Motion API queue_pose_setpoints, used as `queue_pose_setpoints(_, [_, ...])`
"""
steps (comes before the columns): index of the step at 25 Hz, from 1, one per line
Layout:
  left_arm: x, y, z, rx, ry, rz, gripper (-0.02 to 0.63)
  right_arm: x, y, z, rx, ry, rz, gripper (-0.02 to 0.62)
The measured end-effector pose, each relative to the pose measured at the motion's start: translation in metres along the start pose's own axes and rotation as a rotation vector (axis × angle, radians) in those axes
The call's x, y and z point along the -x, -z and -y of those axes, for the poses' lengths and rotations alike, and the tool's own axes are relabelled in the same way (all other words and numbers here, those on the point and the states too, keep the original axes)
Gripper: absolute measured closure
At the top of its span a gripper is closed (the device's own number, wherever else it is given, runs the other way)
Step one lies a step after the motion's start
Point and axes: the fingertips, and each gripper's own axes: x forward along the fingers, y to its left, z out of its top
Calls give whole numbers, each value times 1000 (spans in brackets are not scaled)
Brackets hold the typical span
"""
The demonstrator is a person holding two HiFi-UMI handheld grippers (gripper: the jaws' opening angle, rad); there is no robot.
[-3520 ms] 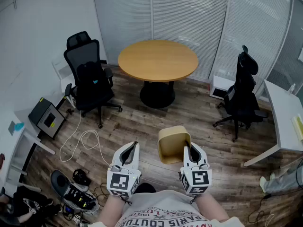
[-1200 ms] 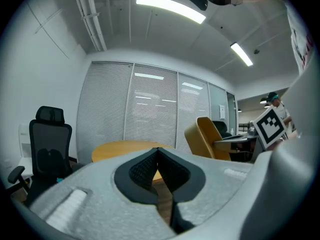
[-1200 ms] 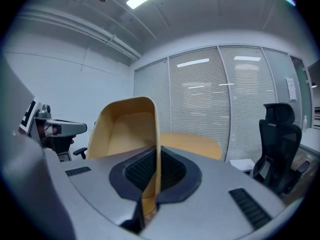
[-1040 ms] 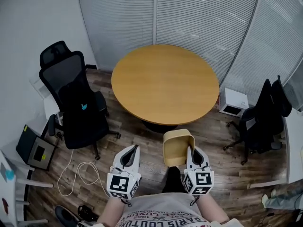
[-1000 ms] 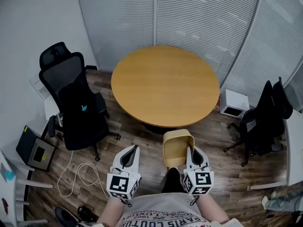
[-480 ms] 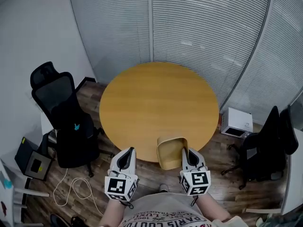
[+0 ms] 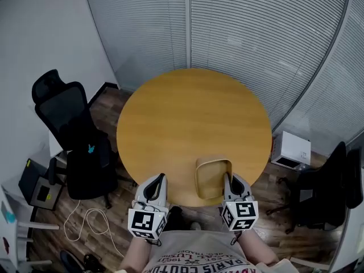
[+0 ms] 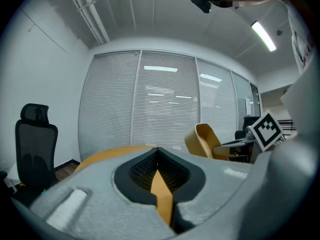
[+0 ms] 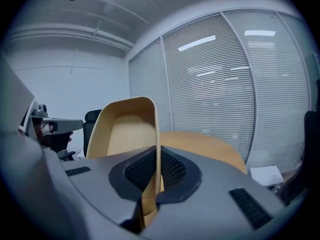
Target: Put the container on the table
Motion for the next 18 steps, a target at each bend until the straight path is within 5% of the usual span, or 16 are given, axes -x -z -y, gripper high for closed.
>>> queue_pose_setpoints(12, [-106,-9,-85,13,78,-1,600,-119,-28,-5,7,49,-33,584])
queue_pose_setpoints(18, [-152,2,-114,-16,138,-7,600,-185,-11,-9,-3,65,-111,583])
